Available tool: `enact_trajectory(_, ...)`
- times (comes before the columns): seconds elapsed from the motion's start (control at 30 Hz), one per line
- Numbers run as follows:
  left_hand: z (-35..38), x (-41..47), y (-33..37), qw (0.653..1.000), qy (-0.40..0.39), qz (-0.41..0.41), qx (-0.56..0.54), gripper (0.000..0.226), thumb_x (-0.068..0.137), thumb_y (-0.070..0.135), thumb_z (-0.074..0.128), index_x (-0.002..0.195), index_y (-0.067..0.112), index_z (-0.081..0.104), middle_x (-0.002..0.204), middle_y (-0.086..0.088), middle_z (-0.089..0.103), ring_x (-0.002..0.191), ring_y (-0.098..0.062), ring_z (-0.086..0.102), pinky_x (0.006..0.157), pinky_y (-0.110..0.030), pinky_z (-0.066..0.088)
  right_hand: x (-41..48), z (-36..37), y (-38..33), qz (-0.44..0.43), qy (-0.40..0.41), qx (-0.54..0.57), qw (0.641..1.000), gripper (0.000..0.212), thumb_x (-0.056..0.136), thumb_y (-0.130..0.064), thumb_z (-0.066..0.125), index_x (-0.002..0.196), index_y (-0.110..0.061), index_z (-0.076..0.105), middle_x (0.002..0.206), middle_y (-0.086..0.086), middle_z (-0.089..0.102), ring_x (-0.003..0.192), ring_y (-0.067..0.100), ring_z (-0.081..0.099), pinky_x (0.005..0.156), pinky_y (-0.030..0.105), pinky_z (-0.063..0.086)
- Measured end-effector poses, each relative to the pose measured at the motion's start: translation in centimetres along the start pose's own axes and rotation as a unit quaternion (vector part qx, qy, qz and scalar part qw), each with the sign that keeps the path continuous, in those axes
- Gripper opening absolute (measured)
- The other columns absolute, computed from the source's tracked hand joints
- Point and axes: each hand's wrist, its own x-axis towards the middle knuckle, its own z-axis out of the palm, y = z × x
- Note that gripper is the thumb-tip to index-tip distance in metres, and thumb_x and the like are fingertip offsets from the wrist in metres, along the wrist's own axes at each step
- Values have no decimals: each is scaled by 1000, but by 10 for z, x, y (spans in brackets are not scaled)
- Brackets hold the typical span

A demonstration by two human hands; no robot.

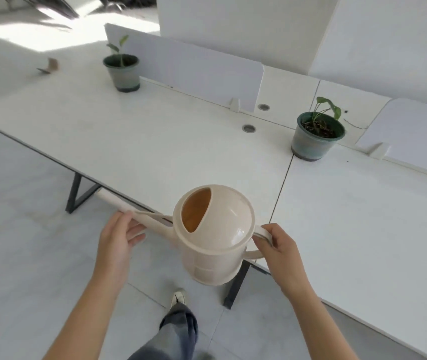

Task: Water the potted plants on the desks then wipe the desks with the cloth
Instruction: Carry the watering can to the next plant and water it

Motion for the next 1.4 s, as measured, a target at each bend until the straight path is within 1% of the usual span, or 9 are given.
enact_trajectory(0.07,-30,-8,3,999,36,5,-2,23,96,17,37,82,17,55,74,2,68,81,-17,59,73,-32,45,-4,20,-7,-5,-46,-6,999,14,89,-11,52,76,-16,53,64,-3,46,49,1,37,49,11,32)
enact_trajectory(0.2,-82,-17,7,995,97,9,-17,22,97,19,37,84,18,55,93,-6,60,85,-19,58,73,-31,45,-12,64,-19,-44,-105,-18,993,12,89,-11,53,77,-13,53,67,-2,48,52,1,37,50,9,34)
enact_trajectory(0.43,-174,-10,34,982,180,25,-56,23,97,19,37,83,18,55,91,-6,60,87,-21,58,74,-32,46,-13,156,-59,-104,-166,-30,980,15,87,-7,54,74,-15,55,67,0,50,55,3,38,52,12,33)
enact_trajectory(0.57,-232,9,55,982,180,34,-51,23,97,19,37,85,17,56,92,-6,61,89,-21,58,75,-33,47,-12,219,-83,-123,-162,-18,979,9,86,-7,55,78,-9,58,71,7,52,58,7,39,51,13,33)
enact_trajectory(0.77,-310,45,87,986,154,54,-36,25,96,19,38,82,19,58,90,-1,65,91,-21,60,81,-36,46,-17,303,-117,-135,-151,8,979,9,85,-7,57,79,-12,61,73,4,57,61,7,45,56,13,37)
enact_trajectory(0.9,-346,66,103,988,145,48,-36,23,96,20,39,85,19,58,96,-3,64,95,-21,59,85,-38,46,-17,346,-137,-122,-140,26,982,14,85,-6,58,75,-16,61,75,8,57,66,11,46,63,27,35)
enact_trajectory(1.03,-366,91,108,987,145,39,-47,22,96,20,40,84,19,58,95,-2,62,96,-21,59,81,-35,46,-5,373,-150,-124,-139,16,982,15,84,-4,58,74,-15,60,74,11,52,70,19,42,59,23,33)
enact_trajectory(1.23,-377,134,115,989,142,25,-44,23,96,20,39,84,19,59,94,0,63,93,-19,59,84,-37,46,36,404,-163,-124,-159,0,979,17,84,-3,58,71,-15,59,67,6,51,64,14,42,48,11,31)
enact_trajectory(1.4,-382,199,126,988,146,31,-33,17,96,19,40,92,17,57,93,0,62,92,-18,59,82,-36,46,93,436,-174,-119,-195,-7,973,13,85,-5,57,74,-13,58,69,6,52,64,16,42,54,18,33)
